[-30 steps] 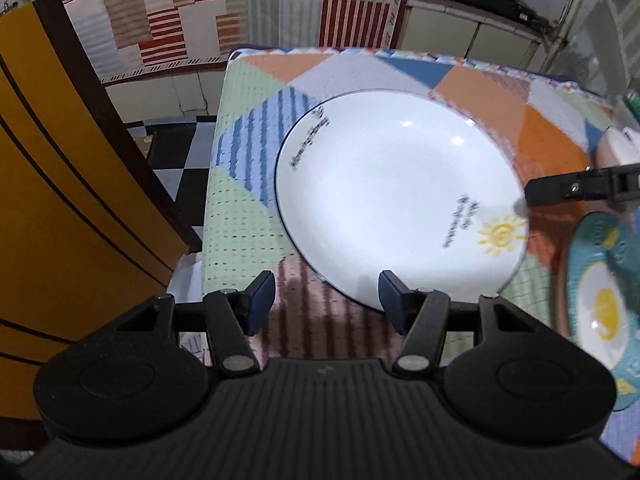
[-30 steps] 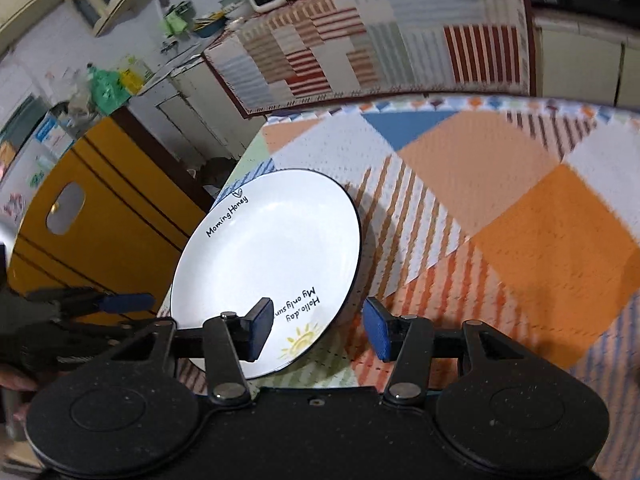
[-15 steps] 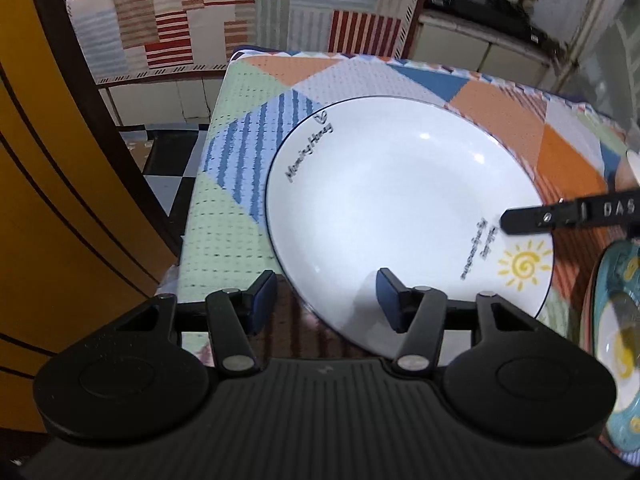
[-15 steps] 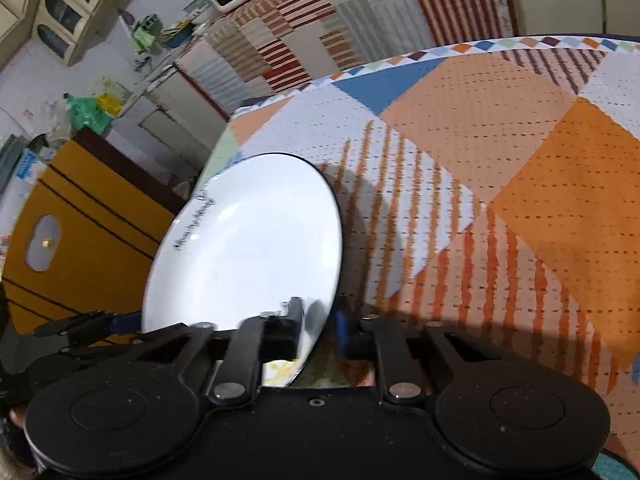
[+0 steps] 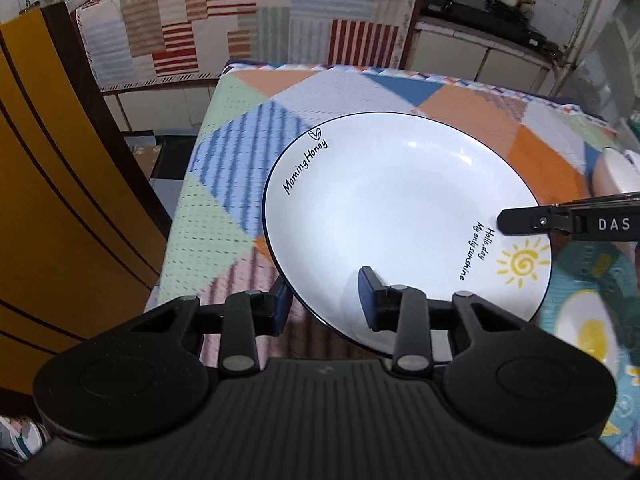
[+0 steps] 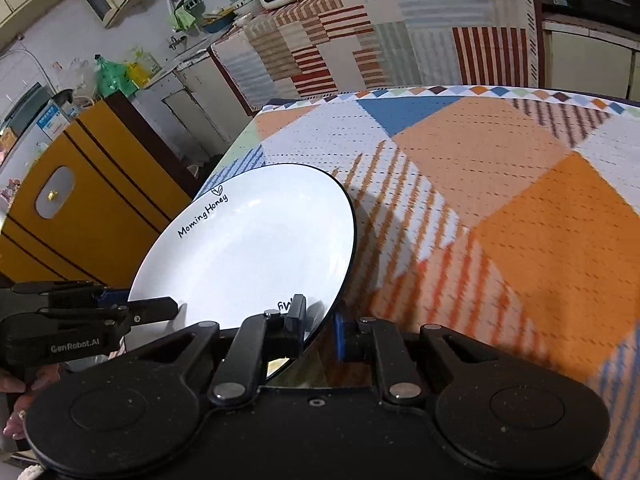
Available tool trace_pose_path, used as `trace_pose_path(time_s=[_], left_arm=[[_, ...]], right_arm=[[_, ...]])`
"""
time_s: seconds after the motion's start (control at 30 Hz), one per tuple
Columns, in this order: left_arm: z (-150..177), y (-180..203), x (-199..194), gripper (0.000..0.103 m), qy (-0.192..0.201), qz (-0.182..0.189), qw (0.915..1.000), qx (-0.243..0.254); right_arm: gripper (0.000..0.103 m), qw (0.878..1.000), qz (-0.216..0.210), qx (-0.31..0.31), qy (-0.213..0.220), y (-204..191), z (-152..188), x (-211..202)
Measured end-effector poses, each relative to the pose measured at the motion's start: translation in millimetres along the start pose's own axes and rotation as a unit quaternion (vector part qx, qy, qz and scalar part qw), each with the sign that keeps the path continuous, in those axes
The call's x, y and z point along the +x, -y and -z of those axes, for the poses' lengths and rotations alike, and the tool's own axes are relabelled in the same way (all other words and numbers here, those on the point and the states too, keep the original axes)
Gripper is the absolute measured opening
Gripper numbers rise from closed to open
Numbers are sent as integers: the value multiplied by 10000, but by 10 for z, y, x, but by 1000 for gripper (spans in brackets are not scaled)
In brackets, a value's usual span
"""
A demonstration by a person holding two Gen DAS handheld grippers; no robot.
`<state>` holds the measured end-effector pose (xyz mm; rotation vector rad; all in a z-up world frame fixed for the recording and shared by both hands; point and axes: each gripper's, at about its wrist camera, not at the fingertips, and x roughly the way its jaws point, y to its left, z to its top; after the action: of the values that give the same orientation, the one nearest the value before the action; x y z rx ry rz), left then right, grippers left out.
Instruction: Organize plates and bowls
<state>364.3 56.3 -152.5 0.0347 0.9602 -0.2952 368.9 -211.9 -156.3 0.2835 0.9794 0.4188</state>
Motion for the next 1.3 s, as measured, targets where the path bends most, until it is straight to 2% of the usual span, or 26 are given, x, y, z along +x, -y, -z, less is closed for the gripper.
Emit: trace_pose_path(time_s=[0.13, 0.3, 0.43, 0.63, 0.87, 1.03, 1.2, 1.3], left_arm=[[22, 178, -247, 34, 118, 79, 9999, -9], [61, 413, -502, 34, 81, 383, 9992, 73], [146, 639, -672, 34, 91, 529, 9983, 214], [363, 898, -797, 34, -97, 876, 9956, 323], [554, 1130, -766, 34, -469, 1096, 9915, 528], [607, 1256, -732, 34, -626, 1113, 9895, 681], [592, 1291, -609, 34, -1000, 1102, 9872, 574], [603, 1307, -559, 34, -1097, 1103, 9862, 568]], right_arm=[[19, 9995, 77, -250, 175, -49, 74, -331], [19, 9983, 196, -478, 264, -81, 165, -776], [19, 9978, 255, -480, 369, -33, 279, -1111], [19, 9978, 430, -358, 346, 49, 550, -1479], [19, 9979, 560, -146, 278, 184, 920, -1636], [19, 9979, 576, 114, 264, 324, 1108, -1675], [20, 9975, 654, 218, 174, 390, 1225, -1649], [20, 9970, 751, 106, 161, 378, 1273, -1624]])
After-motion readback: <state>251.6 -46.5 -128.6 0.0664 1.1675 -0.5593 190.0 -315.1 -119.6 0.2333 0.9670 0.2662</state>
